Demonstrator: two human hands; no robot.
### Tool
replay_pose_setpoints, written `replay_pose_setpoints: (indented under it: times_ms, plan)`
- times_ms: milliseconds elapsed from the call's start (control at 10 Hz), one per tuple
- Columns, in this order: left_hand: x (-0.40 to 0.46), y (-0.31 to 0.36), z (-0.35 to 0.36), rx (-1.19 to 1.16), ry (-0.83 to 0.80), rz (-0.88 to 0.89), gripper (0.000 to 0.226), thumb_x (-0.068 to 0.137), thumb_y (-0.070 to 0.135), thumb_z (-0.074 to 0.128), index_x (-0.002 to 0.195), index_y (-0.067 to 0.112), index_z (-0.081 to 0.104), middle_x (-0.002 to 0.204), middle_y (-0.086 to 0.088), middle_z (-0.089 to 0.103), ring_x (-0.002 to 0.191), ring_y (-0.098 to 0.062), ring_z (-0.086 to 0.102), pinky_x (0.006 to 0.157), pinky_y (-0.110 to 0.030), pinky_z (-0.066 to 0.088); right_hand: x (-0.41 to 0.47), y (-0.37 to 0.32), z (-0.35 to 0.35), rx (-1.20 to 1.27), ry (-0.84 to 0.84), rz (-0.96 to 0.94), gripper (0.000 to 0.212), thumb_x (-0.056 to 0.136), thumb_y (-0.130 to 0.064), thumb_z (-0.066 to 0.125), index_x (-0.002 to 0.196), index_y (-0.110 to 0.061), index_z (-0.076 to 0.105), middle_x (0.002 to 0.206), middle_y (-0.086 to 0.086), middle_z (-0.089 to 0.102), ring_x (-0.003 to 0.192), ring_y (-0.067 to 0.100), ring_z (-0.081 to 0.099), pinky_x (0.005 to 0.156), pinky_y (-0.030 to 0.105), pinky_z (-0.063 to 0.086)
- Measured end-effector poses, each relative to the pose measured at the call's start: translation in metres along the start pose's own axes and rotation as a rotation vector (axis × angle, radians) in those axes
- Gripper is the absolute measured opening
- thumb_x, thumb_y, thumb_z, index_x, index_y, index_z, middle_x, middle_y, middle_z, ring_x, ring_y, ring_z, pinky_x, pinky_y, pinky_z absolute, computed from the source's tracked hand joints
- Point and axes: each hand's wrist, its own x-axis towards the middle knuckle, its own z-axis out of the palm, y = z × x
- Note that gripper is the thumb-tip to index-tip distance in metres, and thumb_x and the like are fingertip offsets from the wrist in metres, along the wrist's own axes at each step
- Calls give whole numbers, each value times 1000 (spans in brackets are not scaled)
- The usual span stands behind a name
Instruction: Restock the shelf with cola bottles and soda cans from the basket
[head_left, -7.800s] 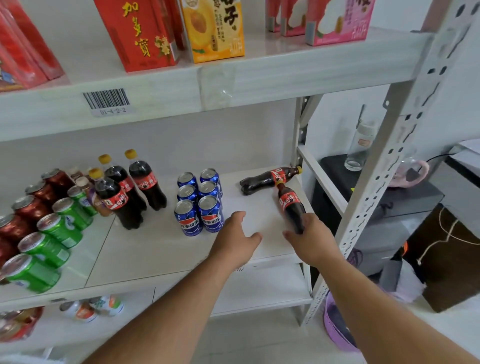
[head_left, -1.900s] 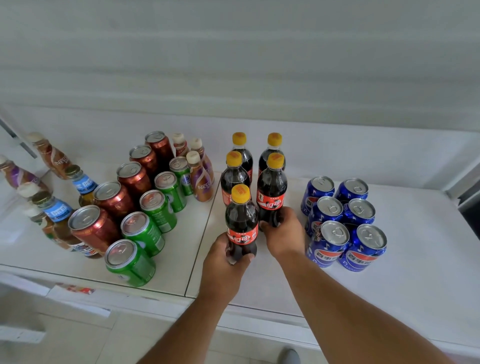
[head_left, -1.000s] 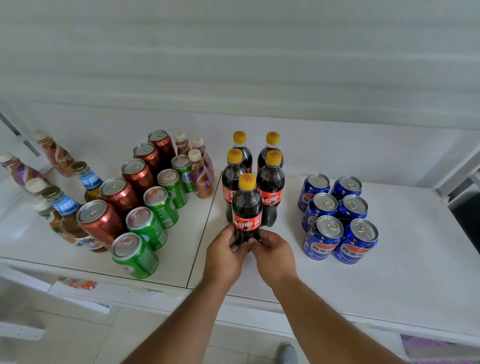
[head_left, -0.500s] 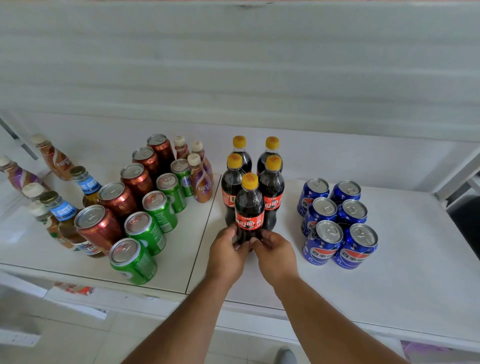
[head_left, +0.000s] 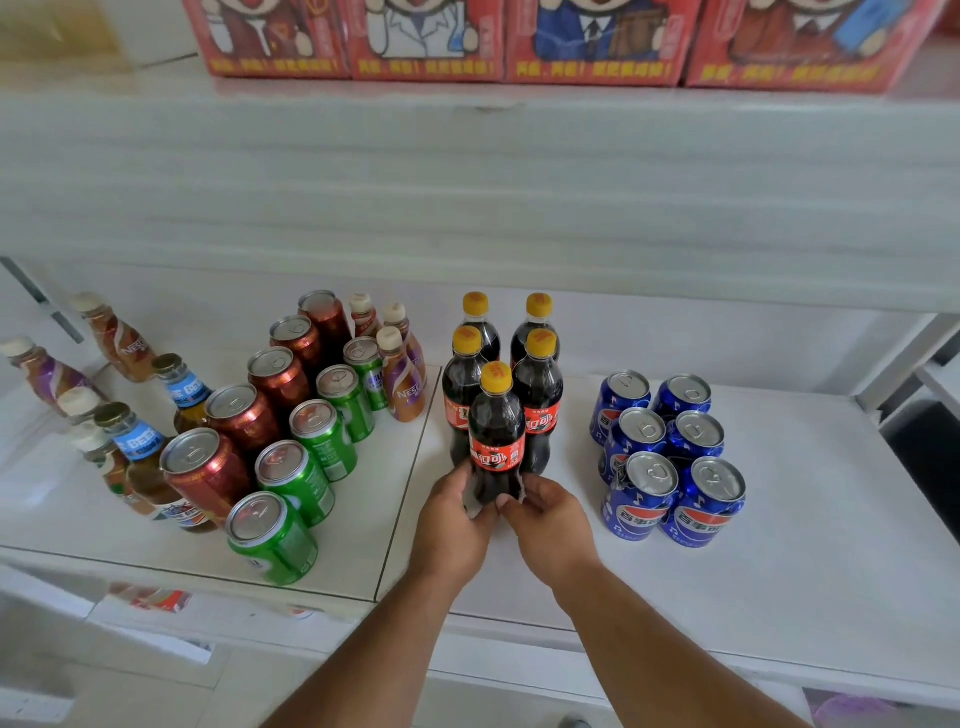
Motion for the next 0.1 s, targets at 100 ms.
replay_pose_setpoints:
  times_ms: [100]
  plan:
    - [-8, -1, -9, 18, 21, -14, 63, 95, 30, 74, 153, 31, 50, 148, 9, 56, 138, -9, 50, 112, -39, 48, -7, -5, -5, -5, 7, -23, 28, 93, -36, 72, 120, -29, 73, 115, -11, 78, 109, 13, 71, 102, 42, 56]
